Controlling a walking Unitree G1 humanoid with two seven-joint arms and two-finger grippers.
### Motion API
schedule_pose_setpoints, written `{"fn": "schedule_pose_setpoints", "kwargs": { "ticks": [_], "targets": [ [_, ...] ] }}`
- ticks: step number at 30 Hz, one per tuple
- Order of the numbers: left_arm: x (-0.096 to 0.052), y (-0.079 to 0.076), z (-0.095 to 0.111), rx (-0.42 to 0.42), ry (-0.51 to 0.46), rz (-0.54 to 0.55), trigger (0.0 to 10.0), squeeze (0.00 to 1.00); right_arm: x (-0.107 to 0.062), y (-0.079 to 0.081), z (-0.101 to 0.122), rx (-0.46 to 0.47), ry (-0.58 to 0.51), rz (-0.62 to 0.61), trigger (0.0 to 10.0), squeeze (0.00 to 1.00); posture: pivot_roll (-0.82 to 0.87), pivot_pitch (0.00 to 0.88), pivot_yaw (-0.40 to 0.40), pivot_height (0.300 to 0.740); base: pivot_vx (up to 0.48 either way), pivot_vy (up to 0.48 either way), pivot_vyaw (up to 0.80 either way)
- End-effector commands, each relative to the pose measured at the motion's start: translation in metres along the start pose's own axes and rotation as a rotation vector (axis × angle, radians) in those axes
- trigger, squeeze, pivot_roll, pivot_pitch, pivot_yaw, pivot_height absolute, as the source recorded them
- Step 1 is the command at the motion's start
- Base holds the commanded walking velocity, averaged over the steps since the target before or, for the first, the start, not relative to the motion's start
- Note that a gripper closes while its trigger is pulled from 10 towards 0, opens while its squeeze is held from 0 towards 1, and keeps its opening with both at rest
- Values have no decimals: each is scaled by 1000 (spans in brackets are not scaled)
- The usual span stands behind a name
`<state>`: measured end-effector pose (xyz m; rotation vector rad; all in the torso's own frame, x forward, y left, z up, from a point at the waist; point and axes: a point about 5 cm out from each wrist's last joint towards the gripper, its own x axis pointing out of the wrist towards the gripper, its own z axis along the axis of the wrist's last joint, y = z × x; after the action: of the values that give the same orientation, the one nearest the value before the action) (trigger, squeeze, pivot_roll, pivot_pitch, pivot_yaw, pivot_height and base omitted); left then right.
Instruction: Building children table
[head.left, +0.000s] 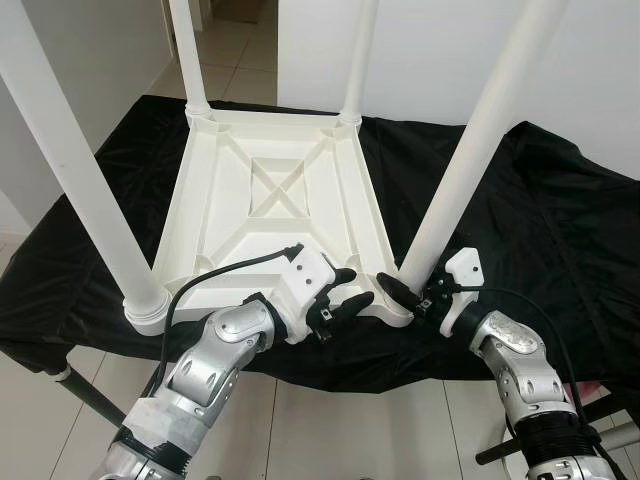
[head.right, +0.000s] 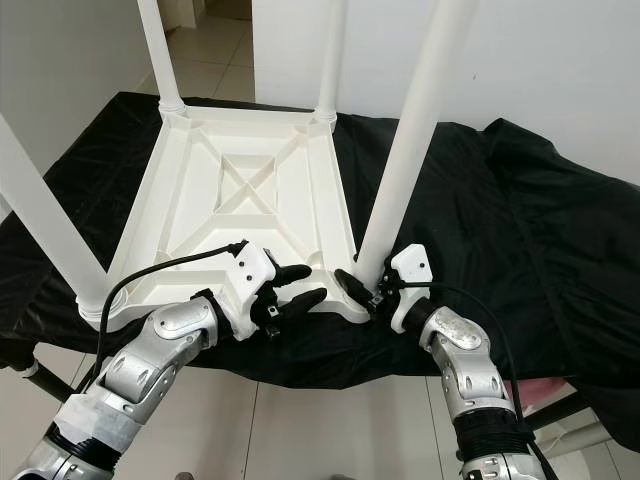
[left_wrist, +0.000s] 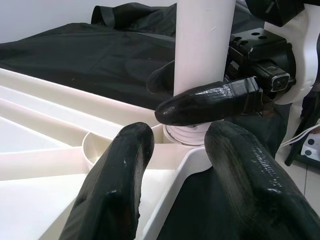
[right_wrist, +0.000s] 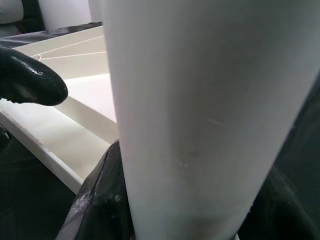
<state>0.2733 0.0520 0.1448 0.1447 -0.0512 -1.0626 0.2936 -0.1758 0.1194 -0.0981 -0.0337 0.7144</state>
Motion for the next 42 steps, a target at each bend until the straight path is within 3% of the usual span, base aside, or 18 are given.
{"fn": "schedule_pose_setpoints", "kwargs": {
  "ticks": [1,3,4,13,17,22,24,26,30,31,32,42],
  "targets": [
    [-1,-2,1,8,5,-25,10000,0,-6,-3,-5,3,27,-7,0,0,-14,0,-63,740,0,0,0],
    [-1,-3,0,7,6,-27,10000,0,-6,-4,-6,9,25,-12,0,0,-14,0,-63,740,0,0,0],
    [-2,-4,0,5,9,-29,10000,0,-7,-4,-7,17,22,-22,10000,0,-15,0,-60,740,0,0,0],
    [0,-5,0,8,13,-35,10000,0,-8,8,-2,86,-65,-123,10000,0,-17,0,-56,740,0,0,0],
    [2,-4,1,17,12,-29,10000,0,-4,22,-1,104,-92,-248,10000,0,-17,0,-51,740,0,0,0],
    [2,-5,2,15,10,-30,10000,0,-3,27,-6,99,-63,-355,10000,0,-15,0,-52,740,0,0,0],
    [3,-4,4,7,4,-23,10000,0,-3,30,-6,146,-71,-463,10000,0,-13,0,-53,740,0,0,0],
    [3,-4,4,7,2,-22,10000,0,-2,31,-5,157,-79,-483,10000,0,-13,0,-53,740,0,0,0],
    [4,-3,7,5,-6,-16,10000,0,-1,31,-10,134,-10,-684,10000,0,-11,0,-56,740,0,0,0],
    [4,-3,7,5,-6,-16,10000,0,-1,31,-10,134,-10,-684,10000,0,-11,0,-56,740,0,0,0],
    [5,-2,8,4,-11,-12,10000,0,-1,32,-20,110,91,-803,10000,0,-11,0,-56,740,0,0,0],
    [7,2,11,3,-25,12,10000,0,8,36,-14,131,54,-785,10000,0,-9,0,-51,740,0,0,0]
  ]
}}
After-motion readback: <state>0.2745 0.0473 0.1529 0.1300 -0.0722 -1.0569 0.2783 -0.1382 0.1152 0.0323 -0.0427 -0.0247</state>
